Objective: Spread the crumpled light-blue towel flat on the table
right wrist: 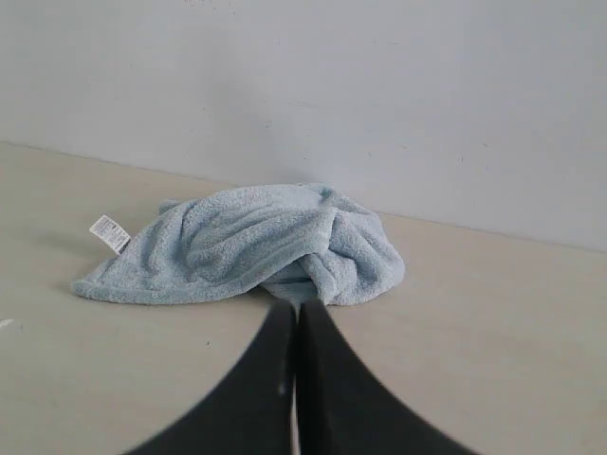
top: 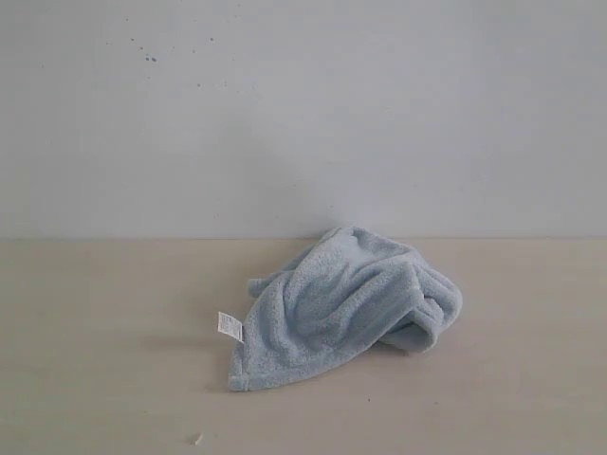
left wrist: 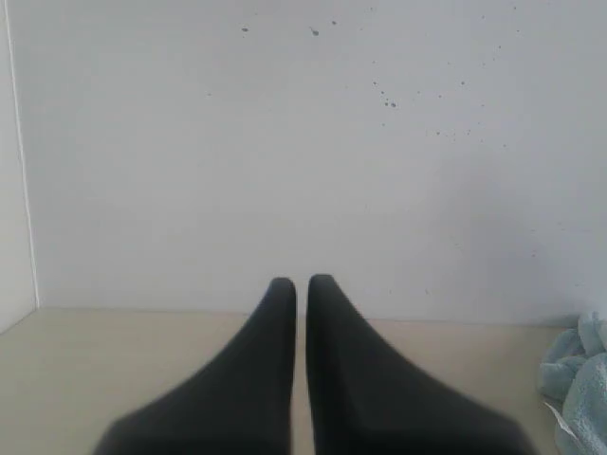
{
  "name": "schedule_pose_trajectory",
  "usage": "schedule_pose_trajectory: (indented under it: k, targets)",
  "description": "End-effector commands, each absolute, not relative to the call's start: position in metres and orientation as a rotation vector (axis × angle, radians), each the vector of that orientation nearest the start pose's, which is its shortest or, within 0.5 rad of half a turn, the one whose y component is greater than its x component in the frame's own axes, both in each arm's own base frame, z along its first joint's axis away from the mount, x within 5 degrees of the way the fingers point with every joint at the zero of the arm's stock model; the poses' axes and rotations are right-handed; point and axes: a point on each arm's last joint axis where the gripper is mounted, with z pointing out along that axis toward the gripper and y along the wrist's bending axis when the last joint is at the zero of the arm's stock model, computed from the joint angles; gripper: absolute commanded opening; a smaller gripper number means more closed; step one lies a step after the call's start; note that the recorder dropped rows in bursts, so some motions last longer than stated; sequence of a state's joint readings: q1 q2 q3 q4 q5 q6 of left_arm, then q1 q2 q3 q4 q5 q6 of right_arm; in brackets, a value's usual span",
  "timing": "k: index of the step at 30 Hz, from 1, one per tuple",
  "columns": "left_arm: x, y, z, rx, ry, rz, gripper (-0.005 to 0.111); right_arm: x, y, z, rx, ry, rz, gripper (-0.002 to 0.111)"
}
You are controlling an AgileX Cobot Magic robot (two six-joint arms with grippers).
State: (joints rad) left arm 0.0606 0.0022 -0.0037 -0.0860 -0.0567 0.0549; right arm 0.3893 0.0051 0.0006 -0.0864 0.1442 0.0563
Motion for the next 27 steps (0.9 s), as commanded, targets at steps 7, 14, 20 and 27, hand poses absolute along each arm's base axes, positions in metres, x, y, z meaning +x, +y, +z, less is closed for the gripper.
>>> schedule_pose_trajectory:
  k: [7,14,20,27]
  targets:
    - [0.055,0.004,0.218,-0.066,1.429,0.028,0.004,0.052,0.021,0.204,-0.317,1.562,0.288,0.000]
    - [0.055,0.004,0.218,-0.066,1.429,0.028,0.004,0.051,0.020,0.220,0.041,1.437,0.682,0.000]
    - [0.055,0.004,0.218,-0.066,1.429,0.028,0.004,0.048,0.017,0.237,0.087,1.247,0.742,0.000]
    - [0.055,0.004,0.218,-0.066,1.429,0.028,0.004,0.050,0.020,0.226,0.164,1.459,0.826,0.000]
